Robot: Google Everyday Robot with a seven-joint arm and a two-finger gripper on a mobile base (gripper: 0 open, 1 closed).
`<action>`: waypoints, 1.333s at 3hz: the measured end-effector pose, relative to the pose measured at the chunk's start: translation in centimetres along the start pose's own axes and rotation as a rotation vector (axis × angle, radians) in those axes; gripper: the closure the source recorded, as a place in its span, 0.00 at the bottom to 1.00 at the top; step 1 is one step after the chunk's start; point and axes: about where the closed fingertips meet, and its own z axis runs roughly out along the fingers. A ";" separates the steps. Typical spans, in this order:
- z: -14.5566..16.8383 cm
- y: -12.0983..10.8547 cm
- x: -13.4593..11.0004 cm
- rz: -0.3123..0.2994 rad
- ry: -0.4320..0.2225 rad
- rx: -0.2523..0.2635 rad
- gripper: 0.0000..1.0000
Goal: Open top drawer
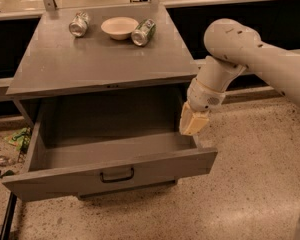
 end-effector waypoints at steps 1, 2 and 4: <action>1.1 -0.8 -0.6 0.031 -0.001 -0.003 0.74; 3.1 -1.0 -1.0 0.034 -0.010 -0.006 0.97; 8.6 -0.3 -1.5 0.023 -0.068 -0.016 1.00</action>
Offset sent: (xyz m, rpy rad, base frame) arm -0.0160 0.0385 -0.0700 0.0202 0.0367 -0.0134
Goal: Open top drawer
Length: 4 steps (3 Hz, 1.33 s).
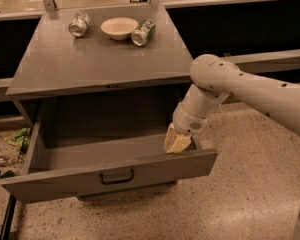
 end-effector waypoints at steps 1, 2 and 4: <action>-0.3 0.1 -0.2 0.000 -0.001 0.000 1.00; 1.0 -0.6 -1.2 -0.025 -0.033 0.021 1.00; 3.4 -0.4 -2.7 -0.055 -0.064 -0.016 1.00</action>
Offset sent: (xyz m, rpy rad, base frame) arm 0.0081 0.0390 -0.0140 0.1025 -0.0634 0.0153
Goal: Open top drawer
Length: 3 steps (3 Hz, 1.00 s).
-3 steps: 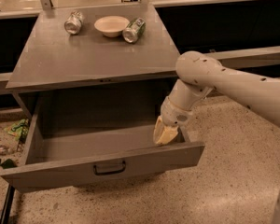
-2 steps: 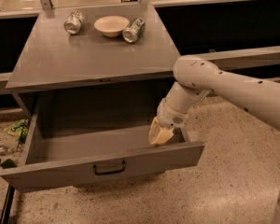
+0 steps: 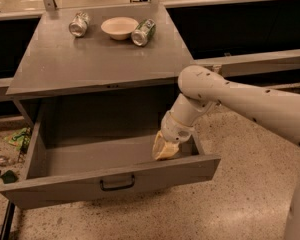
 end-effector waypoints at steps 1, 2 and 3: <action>-0.3 1.7 0.1 0.016 0.010 -0.058 1.00; -1.7 4.0 -0.2 0.037 0.009 -0.119 1.00; -4.7 3.3 -2.8 -0.001 -0.031 -0.053 1.00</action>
Offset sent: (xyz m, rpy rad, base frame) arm -0.0542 -0.0284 0.0461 -0.0514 0.1860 0.0342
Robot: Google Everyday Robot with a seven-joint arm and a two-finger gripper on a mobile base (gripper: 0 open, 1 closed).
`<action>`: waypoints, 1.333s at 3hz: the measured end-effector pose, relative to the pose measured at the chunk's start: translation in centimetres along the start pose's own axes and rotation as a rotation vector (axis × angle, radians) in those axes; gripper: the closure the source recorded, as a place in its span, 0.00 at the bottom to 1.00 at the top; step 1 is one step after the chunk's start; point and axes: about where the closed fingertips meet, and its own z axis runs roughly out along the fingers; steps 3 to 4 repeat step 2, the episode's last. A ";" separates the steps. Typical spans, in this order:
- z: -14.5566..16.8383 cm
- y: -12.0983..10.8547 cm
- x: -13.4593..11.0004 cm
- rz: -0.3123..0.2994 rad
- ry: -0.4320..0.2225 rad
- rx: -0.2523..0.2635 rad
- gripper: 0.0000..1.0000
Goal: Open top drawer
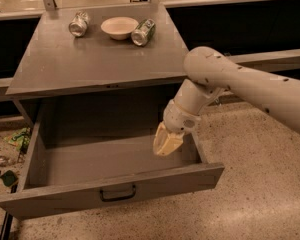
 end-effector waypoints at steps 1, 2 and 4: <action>-4.8 -1.8 -3.7 -0.062 -0.070 0.165 1.00; -9.9 -2.3 -6.1 -0.077 -0.163 0.297 1.00; -9.9 -2.3 -6.1 -0.077 -0.163 0.297 1.00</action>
Offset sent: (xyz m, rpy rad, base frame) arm 0.0662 0.0013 0.1973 0.3985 -0.3515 -0.2481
